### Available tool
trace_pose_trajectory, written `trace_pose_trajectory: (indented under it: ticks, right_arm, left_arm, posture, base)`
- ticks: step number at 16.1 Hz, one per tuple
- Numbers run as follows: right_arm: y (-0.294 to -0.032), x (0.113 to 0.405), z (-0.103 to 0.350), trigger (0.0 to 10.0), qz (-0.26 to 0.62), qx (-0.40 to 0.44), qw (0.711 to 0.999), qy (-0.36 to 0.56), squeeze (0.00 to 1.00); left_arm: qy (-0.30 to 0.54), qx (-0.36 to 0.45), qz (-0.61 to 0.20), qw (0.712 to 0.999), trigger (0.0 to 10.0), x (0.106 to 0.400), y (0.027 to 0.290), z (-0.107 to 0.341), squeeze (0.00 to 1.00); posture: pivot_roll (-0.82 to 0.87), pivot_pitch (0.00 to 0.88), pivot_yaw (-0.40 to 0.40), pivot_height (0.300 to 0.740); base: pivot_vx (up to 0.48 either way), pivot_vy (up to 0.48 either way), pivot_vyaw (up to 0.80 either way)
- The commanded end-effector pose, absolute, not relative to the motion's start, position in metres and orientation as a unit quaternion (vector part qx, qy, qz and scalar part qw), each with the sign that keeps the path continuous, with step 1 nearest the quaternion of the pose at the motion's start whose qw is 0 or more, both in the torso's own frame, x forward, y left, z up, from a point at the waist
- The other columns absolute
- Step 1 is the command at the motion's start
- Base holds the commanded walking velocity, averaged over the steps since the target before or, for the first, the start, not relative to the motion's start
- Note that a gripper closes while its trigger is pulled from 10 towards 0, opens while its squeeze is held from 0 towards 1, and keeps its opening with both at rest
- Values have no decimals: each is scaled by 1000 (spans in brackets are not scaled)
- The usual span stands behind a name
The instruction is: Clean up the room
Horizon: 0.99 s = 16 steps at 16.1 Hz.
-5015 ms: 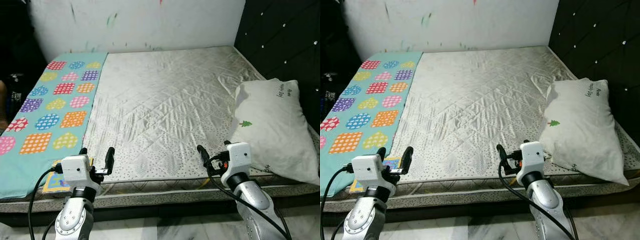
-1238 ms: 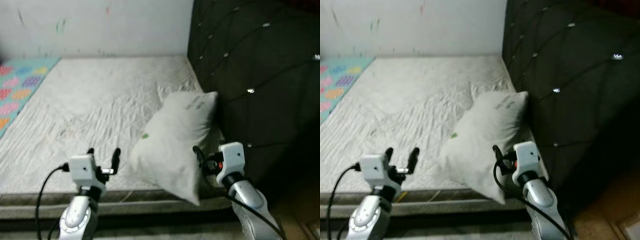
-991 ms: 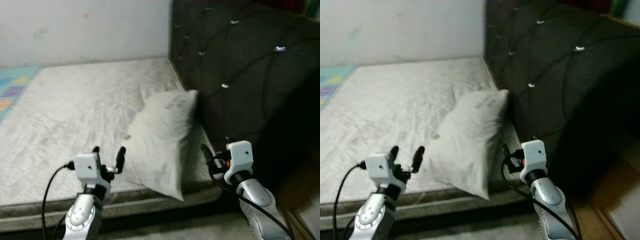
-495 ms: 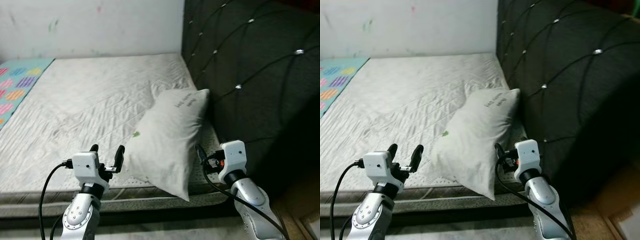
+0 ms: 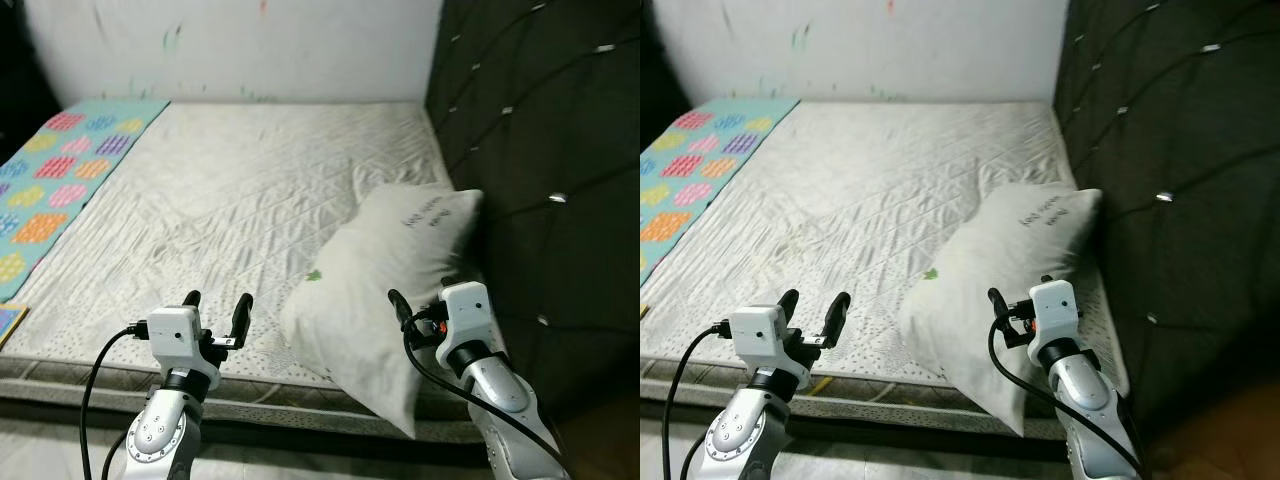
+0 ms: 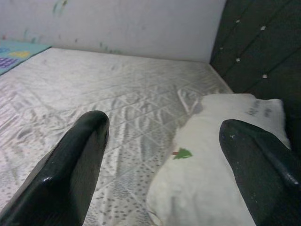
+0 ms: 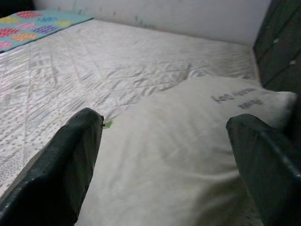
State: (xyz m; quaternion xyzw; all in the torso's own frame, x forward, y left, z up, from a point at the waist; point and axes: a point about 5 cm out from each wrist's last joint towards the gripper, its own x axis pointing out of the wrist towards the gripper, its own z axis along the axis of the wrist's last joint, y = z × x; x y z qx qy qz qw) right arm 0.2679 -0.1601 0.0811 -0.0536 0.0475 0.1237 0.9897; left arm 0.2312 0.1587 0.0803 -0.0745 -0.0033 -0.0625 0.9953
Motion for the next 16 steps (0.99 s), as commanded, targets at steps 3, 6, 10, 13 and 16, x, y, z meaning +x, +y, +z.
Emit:
trace_pose_trajectory:
  ticks: [3, 6, 10, 13, 16]
  right_arm:
    - [-159, 269, 83, 10000, 125, -55, 990, 42, 0]
    - [-160, 269, 83, 10000, 124, -56, 990, 42, 0]
    - [-163, 269, 81, 10000, 121, -57, 990, 45, 0]
    - [-163, 269, 81, 10000, 113, -50, 991, 47, 0]
    - [-165, 270, 81, 10000, 98, -57, 993, 43, 0]
  left_arm:
    - [-10, -73, -60, 995, 10000, 232, 161, 83, 0]
    - [-8, -74, -62, 995, 10000, 232, 161, 82, 0]
    - [-5, -79, -52, 996, 10000, 233, 161, 82, 0]
    - [-6, -79, -50, 996, 10000, 232, 162, 82, 0]
    - [-5, -74, -41, 996, 10000, 231, 168, 80, 0]
  posture:
    - [-119, 0, 63, 740]
    - [-121, 0, 62, 740]
    - [-120, 0, 61, 740]
    - [-120, 0, 61, 740]
    - [-122, 0, 63, 740]
  base:
    - [284, 0, 0]
    - [281, 0, 0]
    - [69, 0, 0]
    - [0, 0, 0]
    - [0, 0, 0]
